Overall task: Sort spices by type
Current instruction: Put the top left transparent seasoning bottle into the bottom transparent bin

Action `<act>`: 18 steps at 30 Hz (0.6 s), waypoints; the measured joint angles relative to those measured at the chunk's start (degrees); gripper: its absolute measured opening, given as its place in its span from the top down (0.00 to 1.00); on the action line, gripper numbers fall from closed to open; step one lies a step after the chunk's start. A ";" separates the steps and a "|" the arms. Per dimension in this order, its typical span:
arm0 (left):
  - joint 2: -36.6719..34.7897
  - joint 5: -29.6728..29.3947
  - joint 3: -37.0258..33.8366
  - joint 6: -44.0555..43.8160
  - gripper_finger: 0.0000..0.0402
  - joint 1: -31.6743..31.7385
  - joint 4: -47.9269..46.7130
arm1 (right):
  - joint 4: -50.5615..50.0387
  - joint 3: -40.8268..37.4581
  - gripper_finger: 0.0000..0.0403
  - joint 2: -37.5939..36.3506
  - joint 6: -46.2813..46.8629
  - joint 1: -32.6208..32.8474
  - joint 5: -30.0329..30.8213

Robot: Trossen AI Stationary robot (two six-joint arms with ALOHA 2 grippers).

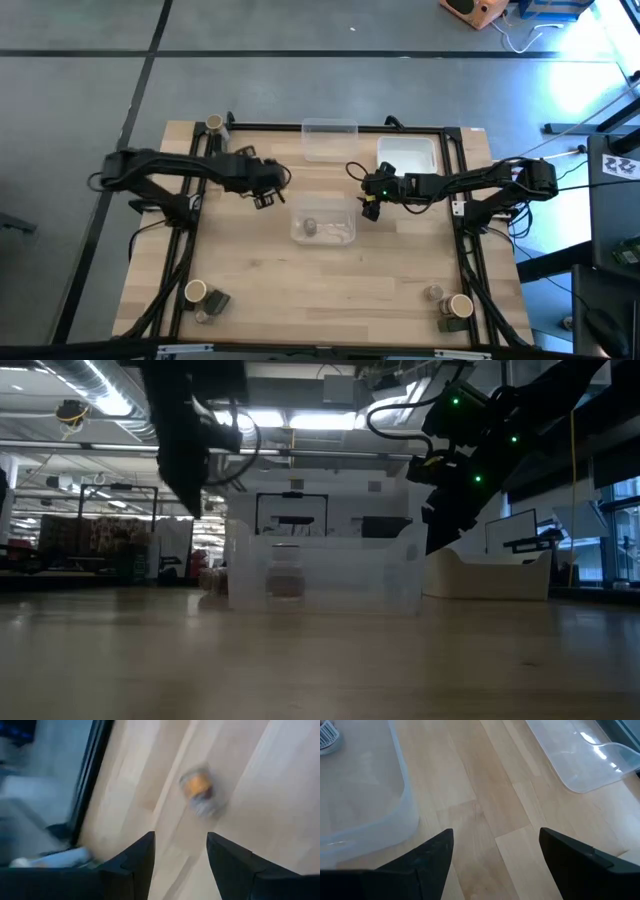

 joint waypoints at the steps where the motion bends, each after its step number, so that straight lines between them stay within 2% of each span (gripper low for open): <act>1: -2.34 0.82 -1.90 -0.99 0.58 0.46 2.76 | -0.01 0.00 0.27 0.00 0.00 0.00 0.00; 5: -10.28 2.89 -9.67 -4.32 0.58 3.67 13.03 | 0.05 0.00 0.27 0.00 0.00 0.00 0.00; 8: -12.93 7.01 -13.37 -6.77 0.58 7.21 17.43 | 0.04 0.00 0.27 0.00 -0.02 0.00 0.00; 18: -9.60 22.73 -18.14 -8.35 0.58 14.65 27.23 | 0.31 0.00 0.27 0.00 -0.04 0.00 0.45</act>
